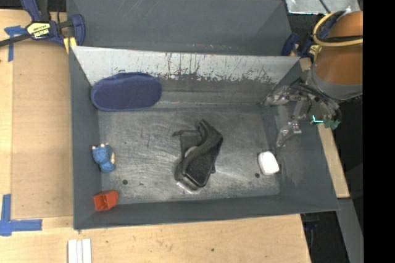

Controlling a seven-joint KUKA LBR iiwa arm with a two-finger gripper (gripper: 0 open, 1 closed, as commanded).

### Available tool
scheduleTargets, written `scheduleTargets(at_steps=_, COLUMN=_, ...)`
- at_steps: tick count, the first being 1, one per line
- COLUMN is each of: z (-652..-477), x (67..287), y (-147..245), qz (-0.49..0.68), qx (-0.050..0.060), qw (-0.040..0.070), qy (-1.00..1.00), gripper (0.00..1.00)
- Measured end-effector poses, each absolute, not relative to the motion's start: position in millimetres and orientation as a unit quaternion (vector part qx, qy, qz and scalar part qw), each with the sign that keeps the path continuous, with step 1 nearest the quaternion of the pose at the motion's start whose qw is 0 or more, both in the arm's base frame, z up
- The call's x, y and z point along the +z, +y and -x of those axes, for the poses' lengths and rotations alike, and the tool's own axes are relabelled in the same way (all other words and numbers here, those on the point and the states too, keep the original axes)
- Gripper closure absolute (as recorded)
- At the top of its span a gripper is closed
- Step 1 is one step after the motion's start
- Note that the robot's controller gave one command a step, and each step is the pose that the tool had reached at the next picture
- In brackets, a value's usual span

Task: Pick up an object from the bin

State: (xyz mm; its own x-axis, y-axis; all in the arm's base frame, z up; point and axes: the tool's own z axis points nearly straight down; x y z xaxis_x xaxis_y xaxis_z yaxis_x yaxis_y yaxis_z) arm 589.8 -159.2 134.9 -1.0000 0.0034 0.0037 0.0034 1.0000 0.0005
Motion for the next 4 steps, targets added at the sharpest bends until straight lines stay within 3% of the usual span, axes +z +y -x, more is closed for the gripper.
scheduleTargets(at_steps=1, z=-543.0, x=76, y=-111, qz=0.069, qx=-0.001, qw=0.001, qy=-0.998, gripper=0.0)
scheduleTargets(at_steps=2, z=-549.7, x=96, y=-40, qz=0.023, qx=-0.002, qw=-0.003, qy=-1.0, gripper=0.0)
scheduleTargets(at_steps=3, z=-557.5, x=78, y=36, qz=-0.031, qx=0.005, qw=-0.009, qy=-0.999, gripper=0.0)
scheduleTargets(at_steps=4, z=-559.3, x=79, y=36, qz=-0.03, qx=0.003, qw=-0.013, qy=-0.999, gripper=1.0)
